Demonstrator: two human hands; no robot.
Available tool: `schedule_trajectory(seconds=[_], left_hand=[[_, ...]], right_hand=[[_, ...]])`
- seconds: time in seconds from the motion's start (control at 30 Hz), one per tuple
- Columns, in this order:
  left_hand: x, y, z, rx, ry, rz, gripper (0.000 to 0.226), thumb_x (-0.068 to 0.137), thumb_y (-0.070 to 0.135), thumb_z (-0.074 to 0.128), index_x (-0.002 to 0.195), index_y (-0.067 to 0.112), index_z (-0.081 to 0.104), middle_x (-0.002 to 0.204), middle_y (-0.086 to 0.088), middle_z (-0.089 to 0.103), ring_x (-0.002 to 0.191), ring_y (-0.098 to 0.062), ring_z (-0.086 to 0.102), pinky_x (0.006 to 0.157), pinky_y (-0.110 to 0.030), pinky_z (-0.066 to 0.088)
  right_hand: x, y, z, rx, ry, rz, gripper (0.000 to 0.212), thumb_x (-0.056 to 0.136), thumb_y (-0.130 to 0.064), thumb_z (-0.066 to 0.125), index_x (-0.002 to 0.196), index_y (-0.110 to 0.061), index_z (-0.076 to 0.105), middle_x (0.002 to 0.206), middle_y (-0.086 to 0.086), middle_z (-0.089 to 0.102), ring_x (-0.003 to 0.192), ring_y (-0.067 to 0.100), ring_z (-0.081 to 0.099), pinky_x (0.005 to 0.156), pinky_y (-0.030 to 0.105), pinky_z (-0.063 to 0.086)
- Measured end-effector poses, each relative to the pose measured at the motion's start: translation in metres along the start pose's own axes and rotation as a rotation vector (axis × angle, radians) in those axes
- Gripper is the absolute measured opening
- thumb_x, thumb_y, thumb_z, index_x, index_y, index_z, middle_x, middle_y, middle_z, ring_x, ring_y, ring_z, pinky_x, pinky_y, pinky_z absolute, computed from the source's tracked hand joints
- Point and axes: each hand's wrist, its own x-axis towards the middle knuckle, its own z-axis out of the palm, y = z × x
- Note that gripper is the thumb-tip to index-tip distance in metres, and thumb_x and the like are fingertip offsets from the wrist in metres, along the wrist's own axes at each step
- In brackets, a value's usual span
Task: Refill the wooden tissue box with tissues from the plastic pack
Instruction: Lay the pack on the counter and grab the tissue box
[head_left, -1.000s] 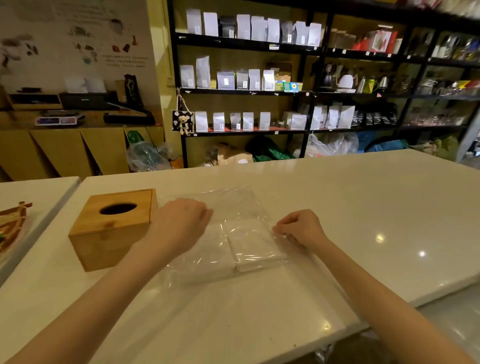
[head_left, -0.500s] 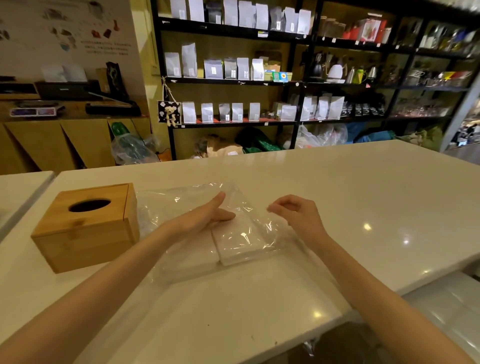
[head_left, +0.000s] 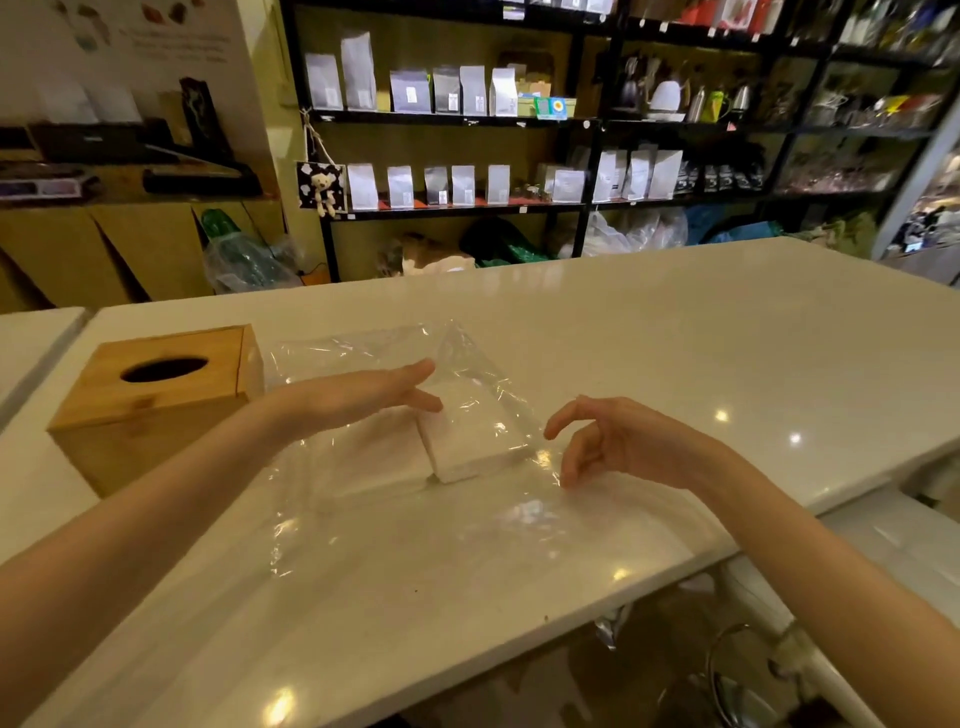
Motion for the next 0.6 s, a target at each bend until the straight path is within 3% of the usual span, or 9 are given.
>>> schedule_trajectory(seconds=[0.07, 0.17, 0.27, 0.37, 0.47, 0.6], left_hand=[[-0.003, -0.002, 0.017, 0.097, 0.099, 0.061, 0.058, 0.092, 0.051, 0.015, 0.137, 0.024, 0.040, 0.153, 0.010, 0.022, 0.140, -0.012, 0.019, 0.114, -0.028, 0.009], [-0.009, -0.013, 0.045, 0.300, 0.289, 0.123, 0.056, 0.095, 0.046, 0.018, 0.145, 0.020, 0.020, 0.157, 0.002, 0.008, 0.144, -0.012, 0.007, 0.115, -0.025, 0.003], [-0.018, -0.024, 0.070, 0.481, 0.448, 0.053, 0.068, 0.091, 0.055, 0.010, 0.146, 0.015, 0.002, 0.157, -0.007, -0.010, 0.144, -0.015, -0.011, 0.115, -0.028, -0.004], [-0.023, -0.038, 0.086, 0.534, 0.534, -0.031, 0.091, 0.068, 0.065, -0.011, 0.145, 0.016, -0.008, 0.154, -0.011, -0.021, 0.143, -0.021, -0.018, 0.115, -0.032, -0.008], [-0.018, -0.048, 0.090, 0.573, 0.562, -0.056, 0.095, 0.062, 0.062, -0.016, 0.145, 0.018, -0.007, 0.155, -0.012, -0.016, 0.143, -0.022, -0.016, 0.116, -0.036, -0.007], [-0.012, -0.052, 0.083, 0.579, 0.576, -0.062, 0.095, 0.062, 0.061, -0.016, 0.146, 0.019, -0.002, 0.157, -0.011, -0.009, 0.144, -0.022, -0.010, 0.116, -0.038, -0.004]], right_hand=[[0.000, 0.001, 0.004, -0.065, 0.061, 0.045, 0.041, 0.087, -0.043, 0.049, 0.094, -0.005, 0.063, 0.070, 0.013, 0.072, 0.072, 0.027, 0.069, 0.072, 0.036, 0.057], [0.006, -0.001, 0.017, -0.239, 0.259, -0.074, 0.021, 0.092, -0.019, 0.051, 0.087, -0.006, 0.068, 0.073, 0.010, 0.072, 0.071, 0.021, 0.068, 0.076, 0.039, 0.055], [0.017, 0.000, 0.029, -0.679, 0.418, -0.262, 0.018, 0.090, -0.016, 0.056, 0.104, -0.016, 0.068, 0.106, 0.001, 0.070, 0.094, 0.005, 0.062, 0.090, 0.031, 0.046], [0.032, 0.009, 0.038, -1.136, 0.253, -0.250, 0.046, 0.097, -0.031, 0.041, 0.141, -0.023, 0.034, 0.152, -0.007, 0.029, 0.139, 0.006, 0.022, 0.112, 0.023, 0.012], [0.046, 0.019, 0.043, -1.285, 0.138, -0.126, 0.055, 0.098, -0.041, 0.024, 0.147, -0.026, 0.003, 0.158, -0.009, -0.002, 0.143, 0.004, -0.006, 0.115, 0.029, -0.008], [0.062, 0.023, 0.043, -1.303, 0.122, -0.078, 0.055, 0.099, -0.042, 0.021, 0.147, -0.027, -0.002, 0.158, -0.008, -0.006, 0.143, 0.004, -0.009, 0.117, 0.035, -0.010]])
